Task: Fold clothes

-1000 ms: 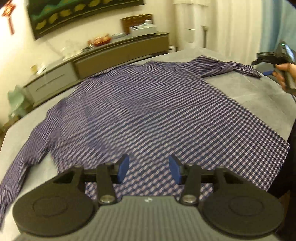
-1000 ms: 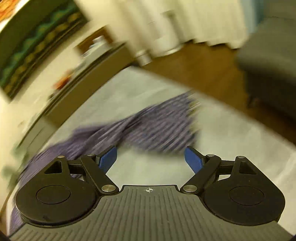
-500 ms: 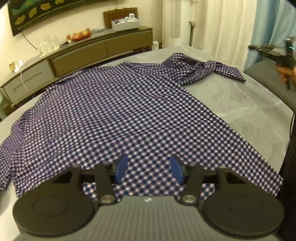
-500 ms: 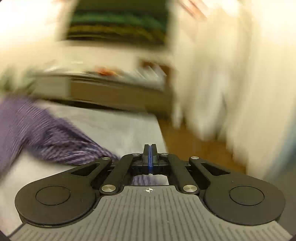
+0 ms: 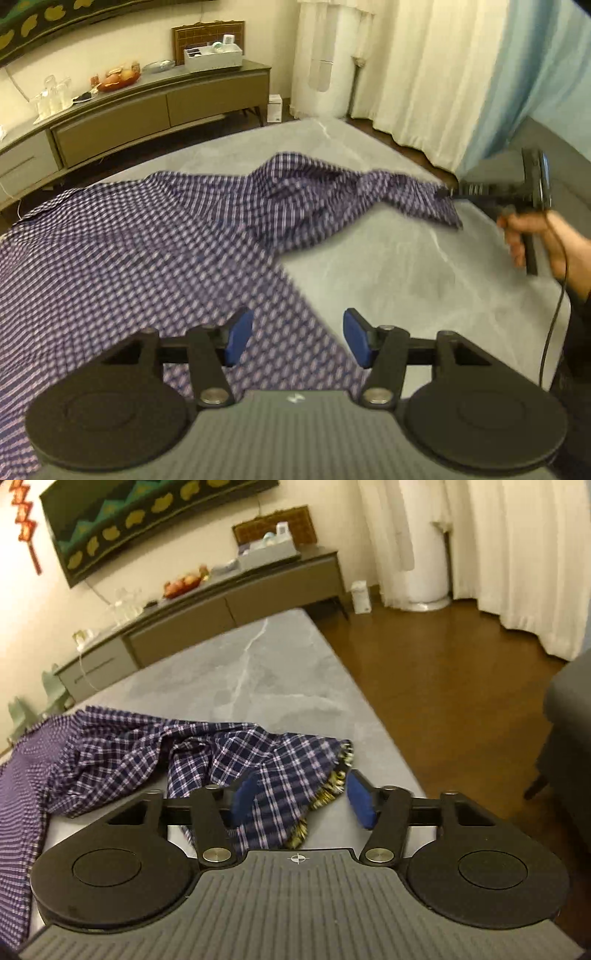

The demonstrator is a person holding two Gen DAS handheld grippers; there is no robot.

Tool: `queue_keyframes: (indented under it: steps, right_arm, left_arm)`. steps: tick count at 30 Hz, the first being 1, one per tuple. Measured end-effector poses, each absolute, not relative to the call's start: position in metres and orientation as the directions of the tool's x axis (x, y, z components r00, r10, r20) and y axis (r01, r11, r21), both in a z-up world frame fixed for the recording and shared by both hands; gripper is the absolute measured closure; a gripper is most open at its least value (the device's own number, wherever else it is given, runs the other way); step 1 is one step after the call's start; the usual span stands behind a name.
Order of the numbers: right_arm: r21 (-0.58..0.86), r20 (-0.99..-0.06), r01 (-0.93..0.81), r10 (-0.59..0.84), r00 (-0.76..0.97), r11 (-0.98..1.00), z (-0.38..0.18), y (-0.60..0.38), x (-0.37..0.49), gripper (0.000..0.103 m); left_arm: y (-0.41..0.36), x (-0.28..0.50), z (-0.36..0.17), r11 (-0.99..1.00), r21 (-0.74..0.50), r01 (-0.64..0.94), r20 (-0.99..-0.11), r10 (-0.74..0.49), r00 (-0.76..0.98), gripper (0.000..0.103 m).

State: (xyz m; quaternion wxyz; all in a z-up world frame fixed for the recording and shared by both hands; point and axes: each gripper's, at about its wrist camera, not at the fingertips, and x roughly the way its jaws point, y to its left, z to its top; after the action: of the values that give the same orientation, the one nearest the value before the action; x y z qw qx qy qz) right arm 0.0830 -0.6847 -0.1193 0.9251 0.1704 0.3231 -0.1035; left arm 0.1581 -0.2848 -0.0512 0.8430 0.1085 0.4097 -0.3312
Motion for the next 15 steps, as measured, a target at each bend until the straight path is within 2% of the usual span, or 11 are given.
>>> queue_keyframes:
  steps: [2,6,9,11,13,14,15]
  right_arm:
    - [0.214,-0.637,0.273,-0.078,0.767,0.938,-0.117,-0.682,0.089,0.103]
    - [0.117,-0.541,0.147,-0.061,0.839,0.982,-0.086,-0.665,0.079,0.103]
    - [0.097,-0.487,0.068,-0.012,0.873,0.993,-0.061,-0.654,0.067,0.103]
    - [0.140,-0.505,0.064,0.015,0.863,0.988,-0.060,-0.656,0.070,0.103]
    - [0.161,-0.535,0.093,0.007,0.845,0.983,-0.069,-0.661,0.081,0.074]
    - [0.149,-0.550,0.118,-0.017,0.835,0.982,-0.077,-0.664,0.089,0.042]
    - [0.136,-0.565,0.142,-0.041,0.824,0.980,-0.084,-0.666,0.097,0.024]
  left_arm:
    - [-0.293,0.178,-0.058,0.781,-0.152,0.606,-0.769,-0.478,0.424,0.047]
    - [-0.301,0.213,-0.077,0.837,-0.221,0.501,-0.786,-0.457,0.417,0.047]
    - [-0.316,0.230,-0.086,0.856,-0.186,0.482,-0.778,-0.428,0.461,0.047]
    - [-0.333,0.236,-0.091,0.861,-0.140,0.488,-0.767,-0.406,0.496,0.046]
    - [-0.358,0.237,-0.093,0.852,-0.066,0.519,-0.748,-0.386,0.539,0.042]
    - [-0.369,0.236,-0.095,0.843,-0.041,0.536,-0.736,-0.388,0.555,0.038]
    - [-0.379,0.235,-0.097,0.831,-0.032,0.555,-0.727,-0.401,0.557,0.037]
